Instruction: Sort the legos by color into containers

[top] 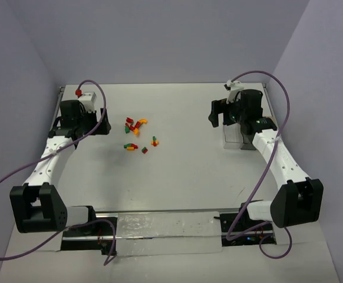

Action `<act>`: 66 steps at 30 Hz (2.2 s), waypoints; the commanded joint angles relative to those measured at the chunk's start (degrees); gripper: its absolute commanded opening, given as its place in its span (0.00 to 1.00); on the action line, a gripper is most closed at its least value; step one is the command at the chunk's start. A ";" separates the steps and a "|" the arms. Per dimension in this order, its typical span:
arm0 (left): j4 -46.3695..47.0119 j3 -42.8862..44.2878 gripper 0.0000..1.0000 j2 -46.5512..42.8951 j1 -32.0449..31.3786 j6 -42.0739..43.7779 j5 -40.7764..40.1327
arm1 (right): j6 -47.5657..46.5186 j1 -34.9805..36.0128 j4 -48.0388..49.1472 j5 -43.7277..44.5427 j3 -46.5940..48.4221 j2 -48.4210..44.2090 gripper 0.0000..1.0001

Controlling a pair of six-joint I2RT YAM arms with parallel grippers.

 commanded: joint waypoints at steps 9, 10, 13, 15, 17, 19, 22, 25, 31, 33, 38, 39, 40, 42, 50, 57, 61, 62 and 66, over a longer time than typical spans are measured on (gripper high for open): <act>0.16 0.65 0.99 -2.49 0.21 6.97 6.32 | -0.30 0.97 -0.70 -1.52 2.47 0.25 1.00; -0.12 0.57 0.99 -2.28 0.21 8.60 7.53 | -0.37 1.11 -0.98 -1.67 2.76 0.53 1.00; -1.95 0.72 0.99 -1.27 0.21 13.16 10.00 | -0.62 1.25 -1.56 -2.25 3.44 1.41 1.00; -3.07 0.77 0.99 -0.57 0.21 15.97 11.63 | -0.74 1.36 -2.04 -2.68 3.94 2.07 1.00; -4.06 0.42 0.99 0.26 0.21 20.43 15.30 | -1.14 1.56 -2.99 -3.23 4.85 2.90 1.00; -5.74 0.13 0.99 0.79 0.21 27.26 19.09 | -1.31 1.75 -3.38 -3.67 5.41 3.54 1.00; -9.15 -0.55 0.98 2.00 0.21 38.90 24.38 | -1.44 2.13 -3.74 -4.47 5.77 4.45 1.00; -10.89 -1.49 0.95 4.30 0.21 47.03 26.85 | -1.59 2.80 -4.68 -4.78 6.72 5.85 1.00; -9.52 -3.32 0.85 7.94 0.21 59.63 30.03 | -2.07 3.35 -5.59 -4.60 7.81 7.61 1.00; -7.58 -3.93 0.82 9.29 0.21 63.05 30.85 | -2.15 3.43 -6.06 -4.69 8.19 7.99 1.00; -6.35 -2.09 0.74 15.43 0.21 68.59 34.09 | -2.58 3.51 -6.85 -4.95 8.62 9.21 1.00; -6.83 -1.00 0.73 16.96 0.21 69.00 34.73 | -2.62 3.51 -6.81 -4.95 8.51 9.29 1.00; -7.46 0.49 0.71 19.13 0.21 69.44 35.59 | -2.69 3.51 -6.77 -4.95 8.30 9.37 1.00; -8.38 1.56 0.67 20.93 0.21 70.42 36.12 | -2.82 3.51 -6.71 -4.95 8.04 9.30 1.00; -9.43 6.35 0.55 26.15 -2.18 72.04 32.66 | -2.94 3.51 -7.20 -5.31 8.46 10.35 1.00; -14.68 10.43 0.51 30.25 -4.69 75.39 29.71 | -3.15 3.51 -7.54 -5.48 9.08 11.16 1.00; -17.57 11.74 0.50 31.92 -6.45 77.33 27.47 | -3.29 3.51 -7.76 -5.48 9.24 11.47 1.00; -18.12 11.91 0.50 32.21 -6.89 77.86 27.09 | -3.29 3.51 -7.79 -5.48 9.29 11.50 1.00; -19.53 12.42 0.49 33.06 -8.00 78.22 25.80 | -3.38 3.51 -7.86 -5.48 9.42 11.67 1.00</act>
